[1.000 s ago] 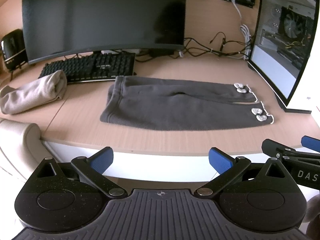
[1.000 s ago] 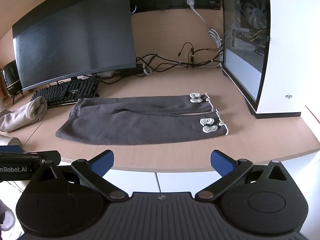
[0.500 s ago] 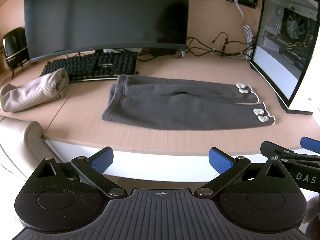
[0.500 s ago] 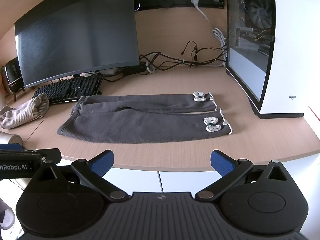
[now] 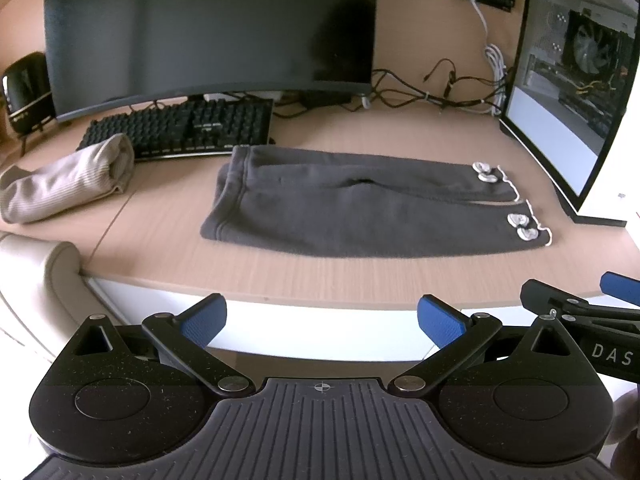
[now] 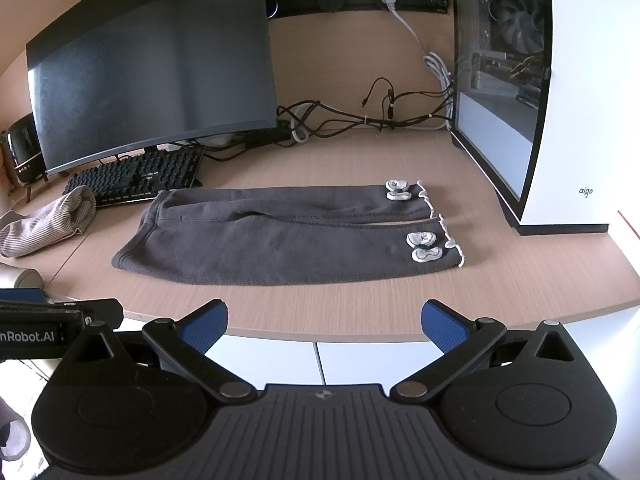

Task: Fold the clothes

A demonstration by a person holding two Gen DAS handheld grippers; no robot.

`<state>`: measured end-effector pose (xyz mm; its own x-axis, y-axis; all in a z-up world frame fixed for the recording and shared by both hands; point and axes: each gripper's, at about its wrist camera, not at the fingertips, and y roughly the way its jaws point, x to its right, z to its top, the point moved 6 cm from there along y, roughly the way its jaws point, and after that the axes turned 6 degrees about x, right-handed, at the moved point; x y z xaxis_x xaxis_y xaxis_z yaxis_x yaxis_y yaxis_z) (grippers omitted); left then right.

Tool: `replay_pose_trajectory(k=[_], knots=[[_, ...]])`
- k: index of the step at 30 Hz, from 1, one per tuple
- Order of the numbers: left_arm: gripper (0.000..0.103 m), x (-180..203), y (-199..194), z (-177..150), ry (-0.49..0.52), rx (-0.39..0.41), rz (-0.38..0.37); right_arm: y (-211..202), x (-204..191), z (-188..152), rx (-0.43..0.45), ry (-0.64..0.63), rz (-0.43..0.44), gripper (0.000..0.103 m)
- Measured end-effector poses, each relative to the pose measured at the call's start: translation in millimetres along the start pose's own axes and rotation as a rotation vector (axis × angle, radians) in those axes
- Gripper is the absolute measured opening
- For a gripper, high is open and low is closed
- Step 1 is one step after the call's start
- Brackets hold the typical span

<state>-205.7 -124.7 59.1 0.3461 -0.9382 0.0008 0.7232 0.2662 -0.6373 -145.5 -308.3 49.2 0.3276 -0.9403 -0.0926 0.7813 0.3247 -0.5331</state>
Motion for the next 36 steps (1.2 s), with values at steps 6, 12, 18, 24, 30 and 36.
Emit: replay_pose_trajectory(k=[6, 12, 18, 24, 30, 36], knots=[[0.103, -1.3, 2.4, -0.2, -0.001, -0.007, 0.000, 1.9, -1.0, 0.1, -0.006, -0.001, 0.003, 0.103], [0.103, -0.9, 6.2, -0.8, -0.003, -0.017, -0.001, 4.7, 0.8, -0.7, -0.015, 0.002, 0.004, 0.103], [0.103, 0.2, 16.0, -1.9, -0.007, -0.042, -0.009, 14.7, 5.3, -2.9, -0.044, 0.006, -0.001, 0.103], [0.103, 1.8, 27.1, 1.6, -0.003, -0.058, -0.013, 22.0, 9.2, -0.9, -0.054, 0.011, -0.012, 0.103], [0.103, 0.3, 46.2, 7.9, -0.002, -0.091, -0.024, 35.8, 12.0, 2.8, -0.072, 0.024, -0.022, 0.103], [0.103, -3.4, 74.2, 17.5, 0.008, -0.134, -0.034, 62.1, 11.9, 8.5, -0.106, 0.049, -0.031, 0.103]])
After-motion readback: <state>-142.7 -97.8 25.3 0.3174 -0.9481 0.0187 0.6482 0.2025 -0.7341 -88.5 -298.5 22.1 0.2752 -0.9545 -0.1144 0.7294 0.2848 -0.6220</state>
